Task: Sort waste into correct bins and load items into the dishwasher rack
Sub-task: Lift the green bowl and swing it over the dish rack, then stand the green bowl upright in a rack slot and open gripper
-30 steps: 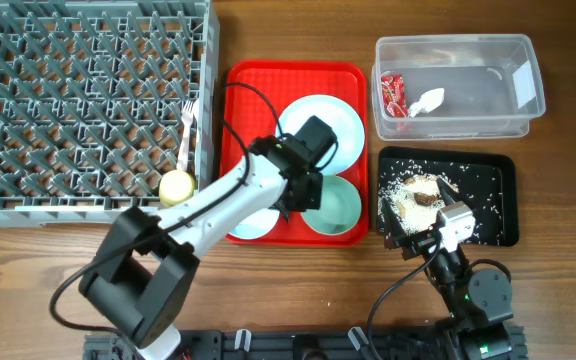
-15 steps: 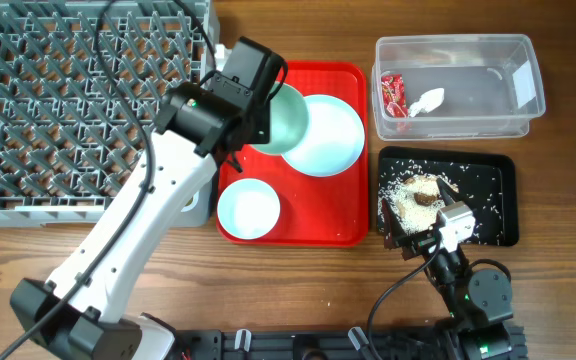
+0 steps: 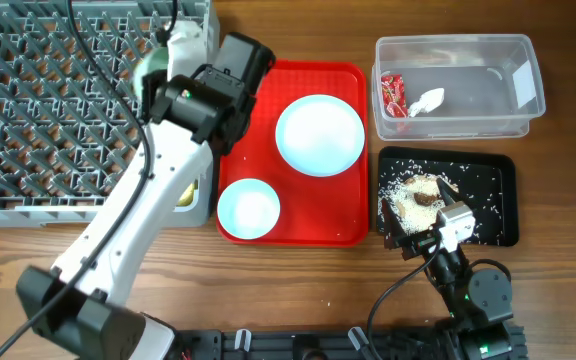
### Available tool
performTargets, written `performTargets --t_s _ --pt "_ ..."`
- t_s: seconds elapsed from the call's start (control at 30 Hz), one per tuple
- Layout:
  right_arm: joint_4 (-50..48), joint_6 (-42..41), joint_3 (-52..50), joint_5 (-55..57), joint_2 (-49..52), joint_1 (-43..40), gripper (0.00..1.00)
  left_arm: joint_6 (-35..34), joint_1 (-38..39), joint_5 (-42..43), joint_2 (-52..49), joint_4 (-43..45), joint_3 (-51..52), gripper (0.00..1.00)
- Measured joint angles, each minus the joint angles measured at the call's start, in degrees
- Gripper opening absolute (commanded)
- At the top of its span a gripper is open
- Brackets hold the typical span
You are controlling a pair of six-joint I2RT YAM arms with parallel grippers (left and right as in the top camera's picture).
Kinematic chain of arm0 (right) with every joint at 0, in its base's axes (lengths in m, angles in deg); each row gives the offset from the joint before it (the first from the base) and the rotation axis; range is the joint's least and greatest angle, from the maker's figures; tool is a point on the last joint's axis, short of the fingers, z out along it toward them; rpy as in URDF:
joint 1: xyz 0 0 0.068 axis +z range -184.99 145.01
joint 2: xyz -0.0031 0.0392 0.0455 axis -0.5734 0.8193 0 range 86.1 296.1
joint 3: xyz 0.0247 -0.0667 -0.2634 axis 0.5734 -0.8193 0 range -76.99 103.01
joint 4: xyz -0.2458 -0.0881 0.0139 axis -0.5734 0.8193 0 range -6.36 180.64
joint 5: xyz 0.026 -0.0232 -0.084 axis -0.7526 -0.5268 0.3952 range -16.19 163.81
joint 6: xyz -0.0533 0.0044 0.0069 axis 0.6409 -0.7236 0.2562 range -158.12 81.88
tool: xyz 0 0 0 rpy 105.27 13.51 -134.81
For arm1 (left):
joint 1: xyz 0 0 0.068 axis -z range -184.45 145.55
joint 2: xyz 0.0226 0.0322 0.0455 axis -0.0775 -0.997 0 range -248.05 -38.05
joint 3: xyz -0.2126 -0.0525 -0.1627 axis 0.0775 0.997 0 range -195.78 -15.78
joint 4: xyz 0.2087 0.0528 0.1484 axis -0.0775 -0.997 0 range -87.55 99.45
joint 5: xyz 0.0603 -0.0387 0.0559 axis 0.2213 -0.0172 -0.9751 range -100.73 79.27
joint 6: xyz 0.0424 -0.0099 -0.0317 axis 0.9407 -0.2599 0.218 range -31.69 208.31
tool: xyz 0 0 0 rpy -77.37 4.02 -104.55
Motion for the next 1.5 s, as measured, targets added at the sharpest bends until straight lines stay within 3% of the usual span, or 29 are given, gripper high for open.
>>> performTargets --t_s 0.33,0.8,1.0,1.13,1.5 --pt "0.0 0.0 0.0 0.0 0.0 0.0 1.0 1.75 -6.84 -9.79 -9.68 12.57 5.31 0.04" --pt "0.0 0.0 0.0 0.0 0.0 0.0 1.0 10.91 -10.56 -9.66 -14.73 22.88 5.4 0.04" --pt "0.0 0.0 0.0 0.0 0.0 0.0 1.0 22.86 -11.26 -7.32 -16.41 32.76 5.44 0.04" --pt "0.0 0.0 0.0 0.0 0.0 0.0 1.0 30.8 -11.67 -3.96 -16.72 33.77 5.44 0.04" --pt "0.0 0.0 0.0 0.0 0.0 0.0 1.0 40.02 -11.91 -1.27 -16.72 35.28 5.44 0.04"
